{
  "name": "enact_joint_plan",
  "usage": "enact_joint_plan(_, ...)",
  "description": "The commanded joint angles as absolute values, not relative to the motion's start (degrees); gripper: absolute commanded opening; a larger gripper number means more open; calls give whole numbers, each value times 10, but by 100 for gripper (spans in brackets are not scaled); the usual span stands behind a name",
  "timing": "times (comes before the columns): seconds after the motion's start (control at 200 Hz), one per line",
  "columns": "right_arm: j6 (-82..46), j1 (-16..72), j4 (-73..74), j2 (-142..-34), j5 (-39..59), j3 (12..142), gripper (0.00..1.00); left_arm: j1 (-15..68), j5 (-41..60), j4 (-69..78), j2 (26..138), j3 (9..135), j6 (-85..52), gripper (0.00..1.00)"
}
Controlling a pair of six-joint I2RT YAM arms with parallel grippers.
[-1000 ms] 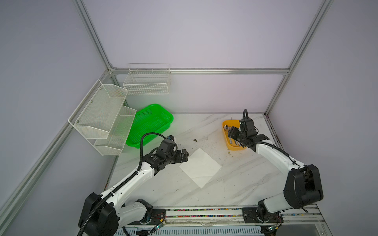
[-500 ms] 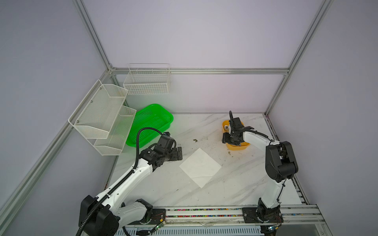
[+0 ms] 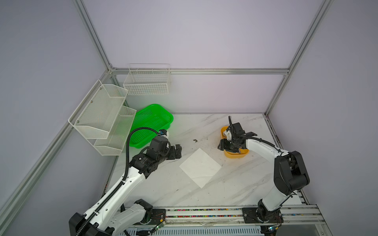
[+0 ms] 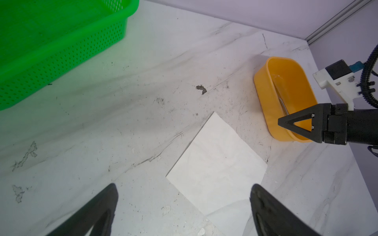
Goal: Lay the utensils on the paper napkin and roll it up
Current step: 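Grasp the silver fork in the yellow tray with the right gripper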
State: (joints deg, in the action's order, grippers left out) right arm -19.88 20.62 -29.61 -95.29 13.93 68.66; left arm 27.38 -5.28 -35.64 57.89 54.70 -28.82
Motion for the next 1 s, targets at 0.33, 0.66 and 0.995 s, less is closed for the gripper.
enact_joint_plan(0.33,-117,128,-471,-1157,19,943,38,270,128,-177,681,550,-285,100)
enact_joint_plan(0.66,-75,127,-512,-1241,-14,1015,37,270,218,-160,775,589,-314,100)
enact_joint_plan(0.995,-64,127,-526,-1285,6,1044,28,278,276,-155,868,648,-337,100)
